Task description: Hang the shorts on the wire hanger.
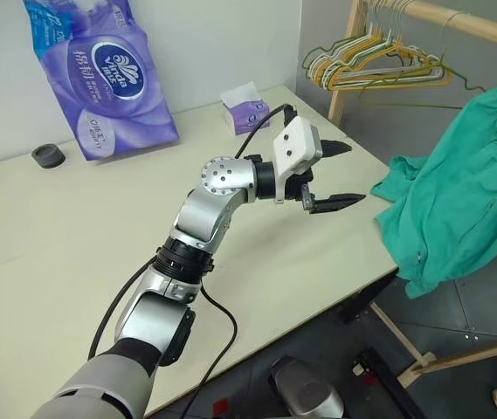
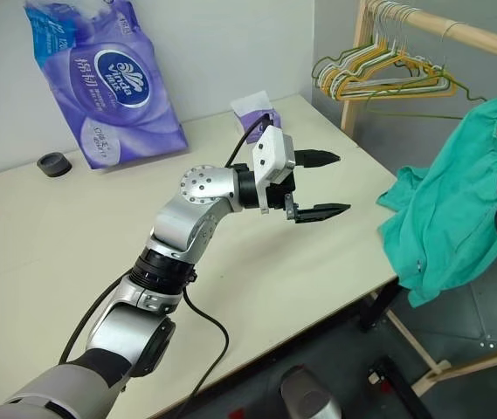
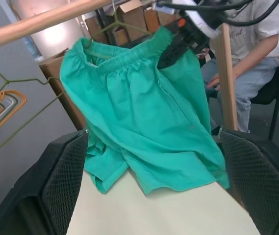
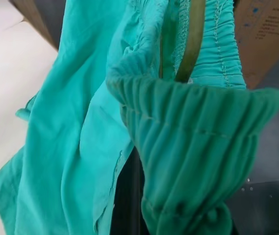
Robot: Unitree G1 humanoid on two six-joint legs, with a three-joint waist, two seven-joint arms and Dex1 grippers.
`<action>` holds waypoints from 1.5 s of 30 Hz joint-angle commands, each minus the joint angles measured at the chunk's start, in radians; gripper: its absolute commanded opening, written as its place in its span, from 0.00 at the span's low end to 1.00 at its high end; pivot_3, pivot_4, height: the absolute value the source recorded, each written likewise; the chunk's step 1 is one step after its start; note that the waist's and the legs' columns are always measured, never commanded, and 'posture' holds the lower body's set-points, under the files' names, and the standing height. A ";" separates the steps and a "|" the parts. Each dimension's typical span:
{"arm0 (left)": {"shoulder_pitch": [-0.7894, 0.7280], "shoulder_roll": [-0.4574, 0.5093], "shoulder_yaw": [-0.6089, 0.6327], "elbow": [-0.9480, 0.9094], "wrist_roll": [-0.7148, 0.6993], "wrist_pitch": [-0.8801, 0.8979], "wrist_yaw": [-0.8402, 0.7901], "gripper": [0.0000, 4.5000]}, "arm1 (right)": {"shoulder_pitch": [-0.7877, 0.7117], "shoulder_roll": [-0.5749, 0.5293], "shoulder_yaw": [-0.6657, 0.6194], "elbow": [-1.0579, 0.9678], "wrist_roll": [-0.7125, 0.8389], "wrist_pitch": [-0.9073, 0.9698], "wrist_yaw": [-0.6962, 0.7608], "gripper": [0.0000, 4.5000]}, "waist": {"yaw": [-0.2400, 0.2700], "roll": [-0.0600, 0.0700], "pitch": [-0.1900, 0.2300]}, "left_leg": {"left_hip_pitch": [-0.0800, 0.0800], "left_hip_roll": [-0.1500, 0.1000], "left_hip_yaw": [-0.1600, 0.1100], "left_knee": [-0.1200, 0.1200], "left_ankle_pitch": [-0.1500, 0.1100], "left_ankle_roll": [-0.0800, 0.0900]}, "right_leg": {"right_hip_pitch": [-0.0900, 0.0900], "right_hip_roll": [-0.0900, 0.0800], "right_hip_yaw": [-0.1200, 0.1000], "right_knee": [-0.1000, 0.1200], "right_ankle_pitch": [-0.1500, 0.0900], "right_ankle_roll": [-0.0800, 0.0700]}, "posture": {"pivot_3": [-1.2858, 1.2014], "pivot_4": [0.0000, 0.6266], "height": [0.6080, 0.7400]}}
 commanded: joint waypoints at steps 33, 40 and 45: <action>-0.169 -0.124 0.010 0.077 -0.061 0.031 -0.143 1.00 | -0.184 0.126 -0.306 -0.065 -0.069 0.259 -0.321 0.00 | -0.039 0.000 0.020 | 0.008 -0.002 0.019 -0.002 -0.002 0.002 | 0.000 -0.001 0.020 -0.001 0.000 0.009 | 0.27 0.23 1.00; -0.194 -0.133 0.044 0.089 -0.118 0.141 -0.145 1.00 | -0.179 0.133 -0.290 -0.090 -0.007 0.259 -0.326 0.23 | -0.062 -0.001 0.022 | 0.008 -0.002 0.019 -0.002 -0.003 0.003 | 0.000 -0.001 0.020 -0.001 0.000 0.010 | 0.28 0.23 1.00; -0.202 -0.127 0.043 0.102 -0.112 0.135 -0.139 1.00 | -0.181 0.148 -0.305 -0.122 0.020 0.259 -0.353 0.59 | -0.071 -0.001 0.022 | 0.008 -0.002 0.019 -0.002 -0.003 0.003 | 0.000 -0.001 0.020 -0.001 0.000 0.010 | 0.28 0.23 1.00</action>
